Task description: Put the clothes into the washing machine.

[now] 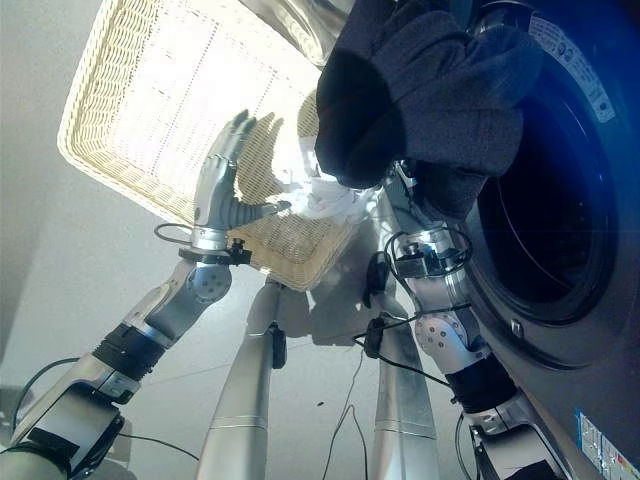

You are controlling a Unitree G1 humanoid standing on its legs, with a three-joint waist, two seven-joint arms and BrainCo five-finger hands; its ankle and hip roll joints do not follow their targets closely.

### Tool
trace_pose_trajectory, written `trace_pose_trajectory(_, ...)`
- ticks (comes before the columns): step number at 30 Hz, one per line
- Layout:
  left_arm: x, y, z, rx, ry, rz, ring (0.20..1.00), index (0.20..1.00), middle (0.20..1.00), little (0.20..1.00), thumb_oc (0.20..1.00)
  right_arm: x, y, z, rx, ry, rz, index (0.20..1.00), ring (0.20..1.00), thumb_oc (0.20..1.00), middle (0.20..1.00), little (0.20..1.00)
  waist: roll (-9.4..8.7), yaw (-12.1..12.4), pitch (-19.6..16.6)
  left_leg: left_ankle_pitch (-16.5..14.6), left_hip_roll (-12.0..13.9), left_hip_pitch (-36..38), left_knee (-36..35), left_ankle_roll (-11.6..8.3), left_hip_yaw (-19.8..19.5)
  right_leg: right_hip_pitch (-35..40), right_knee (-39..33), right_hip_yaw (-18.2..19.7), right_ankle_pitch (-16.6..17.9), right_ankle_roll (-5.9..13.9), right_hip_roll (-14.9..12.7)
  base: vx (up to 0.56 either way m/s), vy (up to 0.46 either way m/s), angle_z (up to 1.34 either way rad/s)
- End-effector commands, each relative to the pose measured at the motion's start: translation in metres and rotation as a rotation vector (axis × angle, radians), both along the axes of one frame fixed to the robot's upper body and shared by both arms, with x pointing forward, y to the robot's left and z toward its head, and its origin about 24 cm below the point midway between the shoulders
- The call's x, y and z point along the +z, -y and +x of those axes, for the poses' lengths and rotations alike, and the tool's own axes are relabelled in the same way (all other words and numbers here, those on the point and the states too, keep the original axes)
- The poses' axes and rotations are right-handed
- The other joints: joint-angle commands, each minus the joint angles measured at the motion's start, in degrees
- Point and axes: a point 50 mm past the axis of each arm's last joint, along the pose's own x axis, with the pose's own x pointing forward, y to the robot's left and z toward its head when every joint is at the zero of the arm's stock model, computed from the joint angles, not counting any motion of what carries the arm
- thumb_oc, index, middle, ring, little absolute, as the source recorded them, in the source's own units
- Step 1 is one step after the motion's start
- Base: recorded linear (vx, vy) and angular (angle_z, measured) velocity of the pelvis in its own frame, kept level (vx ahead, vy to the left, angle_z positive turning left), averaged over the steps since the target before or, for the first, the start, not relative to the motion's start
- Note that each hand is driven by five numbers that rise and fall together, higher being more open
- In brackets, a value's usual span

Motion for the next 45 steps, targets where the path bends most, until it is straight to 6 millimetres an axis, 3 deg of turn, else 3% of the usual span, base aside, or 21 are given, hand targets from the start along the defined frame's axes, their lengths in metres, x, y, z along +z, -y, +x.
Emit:
trace_pose_trajectory(1,0.008,-0.002,-0.006,-0.047,0.125,-0.226,1.000,1.000,1.000,1.000,1.000,0.006,0.001,0.000,-0.010,-0.014,0.028,0.200,0.200,0.200,0.200,0.200,0.95,-0.84,-1.12,-6.27,-1.97,-0.59,7.28,-0.67,1.50,4.25,-14.96,-2.57,13.00,7.87,1.13,0.00,0.000,0.00)
trace_pose_trajectory(5,0.000,-0.007,0.004,-0.035,0.086,-0.332,1.000,1.000,1.000,1.000,1.000,-0.014,0.015,0.028,-0.073,-0.202,0.070,0.200,0.200,0.200,0.200,0.200,0.94,-0.64,-1.12,-6.16,-1.94,-0.69,7.47,-0.90,1.50,4.19,-14.62,-2.58,12.91,7.65,1.35,0.00,0.000,0.00)
trace_pose_trajectory(9,-0.003,-0.016,0.024,0.036,0.002,-0.370,1.000,1.000,1.000,1.000,1.000,-0.037,0.053,0.062,-0.142,-0.434,0.214,0.200,0.200,0.200,0.200,0.200,1.26,-0.71,-1.12,-6.05,-1.71,-0.52,7.33,-1.19,2.09,4.38,-14.91,-2.68,13.03,7.37,1.73,0.00,0.007,-0.01)
trace_pose_trajectory(10,-0.003,-0.016,0.025,0.037,0.000,-0.372,1.000,1.000,1.000,1.000,1.000,-0.036,0.054,0.063,-0.142,-0.438,0.217,0.200,0.200,0.200,0.200,0.200,1.28,-0.68,-1.12,-6.06,-1.69,-0.56,7.31,-1.20,2.11,4.33,-14.94,-2.67,13.03,7.36,1.76,0.01,0.031,-0.04)
trace_pose_trajectory(12,0.002,-0.028,0.033,0.075,-0.031,-0.386,1.000,1.000,1.000,1.000,1.000,-0.045,0.085,0.075,-0.209,-0.525,0.339,0.200,0.200,0.200,0.200,0.200,1.31,-0.73,-1.12,-6.22,-1.44,-0.40,7.21,-1.40,2.34,4.42,-15.09,-2.59,12.93,7.18,2.06,0.00,0.000,0.00)
trace_pose_trajectory(14,0.004,-0.032,0.036,0.086,-0.041,-0.401,1.000,1.000,1.000,1.000,1.000,-0.045,0.096,0.078,-0.240,-0.547,0.381,0.200,0.200,0.200,0.200,0.200,1.30,-0.75,-1.12,-6.40,-1.36,-0.42,7.19,-1.45,2.40,4.37,-15.14,-2.58,12.86,7.12,2.17,0.00,0.000,0.00)
trace_pose_trajectory(15,0.007,-0.042,0.041,0.109,-0.066,-0.423,1.000,1.000,1.000,1.000,1.000,-0.040,0.123,0.081,-0.337,-0.580,0.475,0.200,0.200,0.200,0.200,0.200,1.30,-0.66,-1.12,-6.60,-1.14,-0.34,6.97,-1.49,2.52,4.42,-15.34,-2.55,12.74,7.04,2.40,0.02,0.000,-0.03)
trace_pose_trajectory(17,0.006,-0.048,0.043,0.121,-0.078,-0.430,1.000,1.000,1.000,1.000,1.000,-0.033,0.143,0.080,-0.414,-0.585,0.548,0.200,0.200,0.200,0.200,0.200,1.30,-0.58,-1.12,-6.75,-1.04,-0.26,6.82,-1.51,2.44,4.48,-15.60,-2.43,12.80,7.02,2.51,0.02,-0.009,-0.04)
trace_pose_trajectory(20,-0.003,-0.057,0.042,0.148,-0.100,-0.417,1.000,1.000,1.000,1.000,1.000,0.000,0.186,0.067,-0.573,-0.503,0.701,0.200,0.200,0.200,0.200,0.200,0.88,-0.33,-1.12,-7.55,-0.76,-0.41,7.36,-1.53,1.96,4.71,-15.82,-2.33,12.80,7.01,2.72,0.01,-0.027,-0.03)
trace_pose_trajectory(21,-0.005,-0.058,0.041,0.152,-0.102,-0.414,1.000,1.000,1.000,1.000,1.000,0.004,0.191,0.064,-0.592,-0.477,0.726,0.200,0.200,0.200,0.200,0.200,0.89,-0.26,-1.12,-7.75,-0.69,-0.58,7.64,-1.51,1.87,4.69,-15.82,-2.33,12.80,6.99,2.82,0.01,-0.031,0.00)
trace_pose_trajectory(22,-0.017,-0.065,0.036,0.170,-0.108,-0.406,1.000,1.000,1.000,1.000,1.000,0.026,0.210,0.048,-0.687,-0.370,0.790,0.200,0.200,0.200,0.200,0.200,0.34,-0.28,-1.12,-8.34,-0.31,-0.67,7.93,-1.53,1.65,4.98,-15.79,-2.50,12.58,6.98,2.92,0.00,0.000,0.00)
trace_pose_trajectory(24,-0.025,-0.073,0.032,0.194,-0.115,-0.394,1.000,1.000,1.000,1.000,1.000,0.048,0.224,0.029,-0.798,-0.254,0.847,0.200,0.200,0.200,0.200,0.200,-0.36,-0.40,-1.12,-8.74,0.05,-0.51,7.89,-1.59,1.46,5.36,-15.72,-2.60,12.37,6.98,3.21,0.00,-0.001,-0.02)
trace_pose_trajectory(25,-0.026,-0.074,0.031,0.197,-0.117,-0.393,1.000,1.000,1.000,1.000,1.000,0.052,0.226,0.026,-0.813,-0.232,0.857,0.200,0.200,0.200,0.200,0.200,-0.52,-0.45,-1.12,-8.80,0.10,-0.47,7.86,-1.60,1.43,5.47,-15.76,-2.61,12.36,6.98,3.27,-0.01,-0.010,-0.04)
trace_pose_trajectory(26,-0.026,-0.082,0.029,0.216,-0.117,-0.389,1.000,1.000,1.000,1.000,1.000,0.066,0.239,0.008,-0.901,-0.150,0.899,0.200,0.200,0.200,0.200,0.200,-1.15,-0.76,-1.12,-9.09,0.30,-0.36,7.92,-1.68,1.30,5.90,-15.99,-2.54,12.28,7.00,3.56,0.00,0.000,0.00)
trace_pose_trajectory(28,-0.024,-0.089,0.028,0.234,-0.118,-0.389,1.000,1.000,1.000,1.000,1.000,0.071,0.247,-0.003,-0.958,-0.115,0.916,0.200,0.200,0.200,0.200,0.200,-1.72,-1.12,-1.12,-9.14,0.51,-0.24,7.93,-1.66,1.24,6.23,-16.06,-2.52,12.37,7.03,3.86,-0.02,-0.017,-0.05)
trace_pose_trajectory(30,-0.017,-0.098,0.029,0.257,-0.121,-0.390,1.000,1.000,1.000,1.000,1.000,0.069,0.255,-0.011,-1.016,-0.125,0.877,0.812,0.812,0.812,0.812,0.812,-2.64,-1.62,-1.12,-9.33,0.49,0.00,8.11,-1.43,1.00,6.65,-16.09,-2.37,12.45,7.04,4.23,-0.01,-0.012,-0.03)
trace_pose_trajectory(31,-0.015,-0.099,0.029,0.259,-0.121,-0.389,1.000,1.000,1.000,1.000,1.000,0.069,0.255,-0.011,-1.018,-0.131,0.862,1.000,1.000,1.000,1.000,1.000,-2.80,-1.63,-1.12,-9.36,0.48,0.02,8.13,-1.39,0.95,6.73,-16.11,-2.40,12.43,7.05,4.23,0.00,0.000,0.00)
trace_pose_trajectory(37,-0.001,-0.104,0.034,0.252,-0.131,-0.357,1.000,1.000,1.000,1.000,1.000,0.052,0.269,-0.002,-1.030,-0.288,0.723,1.000,1.000,1.000,1.000,1.000,-3.14,-0.94,-1.12,-9.55,-0.13,0.30,7.91,-0.94,-0.11,7.00,-16.06,-2.92,12.14,6.87,3.93,0.01,-0.038,0.00)
trace_pose_trajectory(45,0.005,-0.086,0.041,0.212,-0.131,-0.319,1.000,1.000,1.000,1.000,1.000,0.046,0.252,0.023,-1.413,-0.672,0.328,1.000,1.000,1.000,1.000,1.000,-1.50,0.36,-1.12,-9.54,-1.40,-0.24,8.07,-0.19,-0.59,6.30,-16.31,-3.54,12.45,6.77,3.21,0.01,-0.010,0.02)
